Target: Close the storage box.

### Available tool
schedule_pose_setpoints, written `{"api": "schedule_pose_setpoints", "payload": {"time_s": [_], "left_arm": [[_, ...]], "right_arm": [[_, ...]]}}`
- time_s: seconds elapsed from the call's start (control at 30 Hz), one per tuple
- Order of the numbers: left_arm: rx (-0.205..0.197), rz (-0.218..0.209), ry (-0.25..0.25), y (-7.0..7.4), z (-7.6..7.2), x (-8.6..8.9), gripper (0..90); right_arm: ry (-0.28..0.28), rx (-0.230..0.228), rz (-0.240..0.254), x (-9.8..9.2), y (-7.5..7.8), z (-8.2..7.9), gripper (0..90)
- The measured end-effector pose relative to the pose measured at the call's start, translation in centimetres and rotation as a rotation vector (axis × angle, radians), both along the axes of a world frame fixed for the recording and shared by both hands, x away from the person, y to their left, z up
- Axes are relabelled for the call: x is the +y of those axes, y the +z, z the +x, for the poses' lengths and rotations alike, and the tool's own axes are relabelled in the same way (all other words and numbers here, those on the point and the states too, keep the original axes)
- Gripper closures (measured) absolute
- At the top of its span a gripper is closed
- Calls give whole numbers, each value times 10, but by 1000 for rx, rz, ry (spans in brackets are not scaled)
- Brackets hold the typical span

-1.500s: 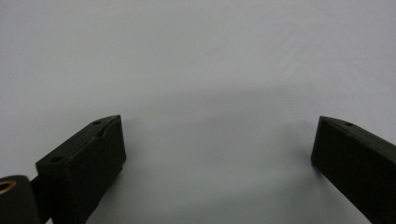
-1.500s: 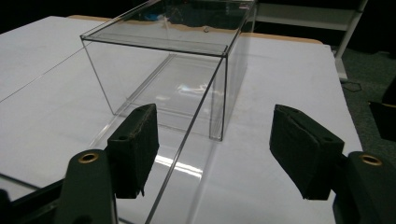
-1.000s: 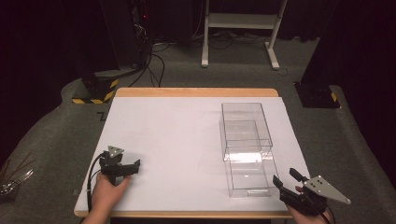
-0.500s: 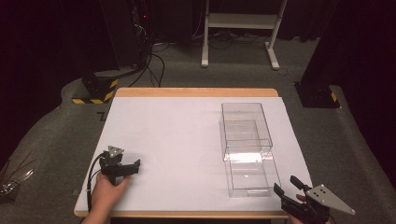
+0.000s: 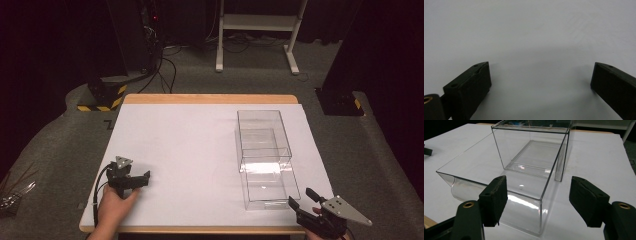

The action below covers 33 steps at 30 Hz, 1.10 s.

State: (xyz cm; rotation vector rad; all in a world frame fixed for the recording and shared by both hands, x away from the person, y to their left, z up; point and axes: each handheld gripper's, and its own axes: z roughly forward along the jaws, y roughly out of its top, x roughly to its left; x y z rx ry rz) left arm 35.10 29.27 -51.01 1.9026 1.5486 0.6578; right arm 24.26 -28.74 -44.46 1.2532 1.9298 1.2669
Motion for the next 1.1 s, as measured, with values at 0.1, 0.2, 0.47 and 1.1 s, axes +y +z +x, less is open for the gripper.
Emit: {"api": "schedule_pose_setpoints", "payload": {"time_s": [0.1,0.2,0.47,1.1], "left_arm": [[0,0,0,0,0,0,32],[0,0,0,0,0,0,32],[0,0,0,0,0,0,32],[0,-1,0,0,0,0,32]], "right_arm": [[-6,-3,0,2,0,2,313],[-7,-10,-4,3,-1,5,313],[-13,-12,-5,10,-1,12,313],[-24,-17,-18,14,3,27,314]]}}
